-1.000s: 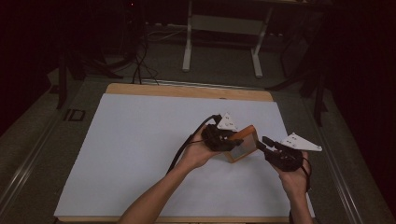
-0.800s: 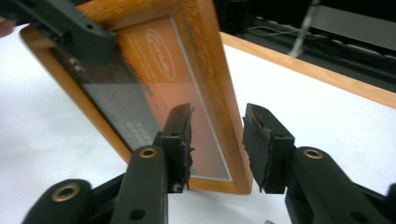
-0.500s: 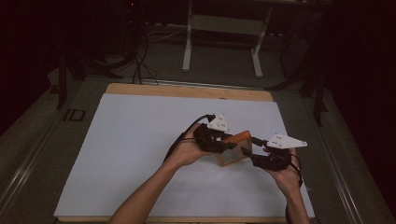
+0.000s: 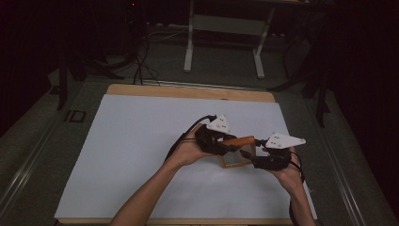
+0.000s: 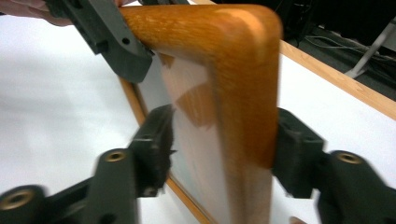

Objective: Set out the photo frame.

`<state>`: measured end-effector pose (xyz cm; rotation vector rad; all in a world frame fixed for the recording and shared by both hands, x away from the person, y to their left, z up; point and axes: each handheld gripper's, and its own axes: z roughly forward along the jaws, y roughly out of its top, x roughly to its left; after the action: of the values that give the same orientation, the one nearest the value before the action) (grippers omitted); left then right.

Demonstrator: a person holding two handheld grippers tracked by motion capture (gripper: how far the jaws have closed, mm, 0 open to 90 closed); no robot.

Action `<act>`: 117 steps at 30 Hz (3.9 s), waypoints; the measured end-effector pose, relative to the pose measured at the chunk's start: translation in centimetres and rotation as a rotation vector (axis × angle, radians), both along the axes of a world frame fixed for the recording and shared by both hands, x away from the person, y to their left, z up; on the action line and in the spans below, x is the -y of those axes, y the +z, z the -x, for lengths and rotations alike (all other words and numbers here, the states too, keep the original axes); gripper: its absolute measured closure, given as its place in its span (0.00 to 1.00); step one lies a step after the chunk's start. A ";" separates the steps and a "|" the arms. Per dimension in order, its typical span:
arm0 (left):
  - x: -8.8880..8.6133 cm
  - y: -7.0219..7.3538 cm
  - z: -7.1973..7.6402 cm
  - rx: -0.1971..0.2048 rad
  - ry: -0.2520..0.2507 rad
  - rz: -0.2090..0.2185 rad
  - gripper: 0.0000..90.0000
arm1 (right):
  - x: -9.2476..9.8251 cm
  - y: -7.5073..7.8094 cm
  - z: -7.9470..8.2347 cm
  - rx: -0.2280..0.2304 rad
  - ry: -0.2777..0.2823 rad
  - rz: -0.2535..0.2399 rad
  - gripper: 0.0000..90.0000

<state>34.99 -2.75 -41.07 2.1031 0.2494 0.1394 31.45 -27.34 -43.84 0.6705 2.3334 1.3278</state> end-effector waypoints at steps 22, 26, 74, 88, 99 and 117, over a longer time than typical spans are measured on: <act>-4.3 -1.4 -1.3 -0.045 0.152 0.164 0.43 | 1.0 -0.2 1.3 0.039 0.015 0.002 0.74; -4.4 -3.0 -1.5 -0.094 0.149 0.159 0.40 | 1.2 -0.3 1.3 0.036 0.014 -0.009 0.74; -4.4 -5.9 0.0 -0.157 0.216 0.119 0.59 | -1.0 -0.8 0.0 -0.062 -0.031 -0.073 0.65; -8.5 -5.2 1.9 -0.173 0.334 0.129 0.60 | -4.5 -1.5 -1.1 -0.128 0.032 -0.163 0.63; -11.6 -5.5 2.7 -0.196 0.385 0.182 0.59 | -7.4 -1.9 -1.5 -0.174 0.064 -0.194 0.63; -13.6 -6.9 2.4 -0.227 0.414 0.183 0.58 | -9.6 -3.4 -2.2 -0.228 0.062 -0.204 0.64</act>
<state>32.54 10.87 -47.96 1.8605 0.8044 0.1170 33.61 -17.70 -47.25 0.8576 2.4317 1.6093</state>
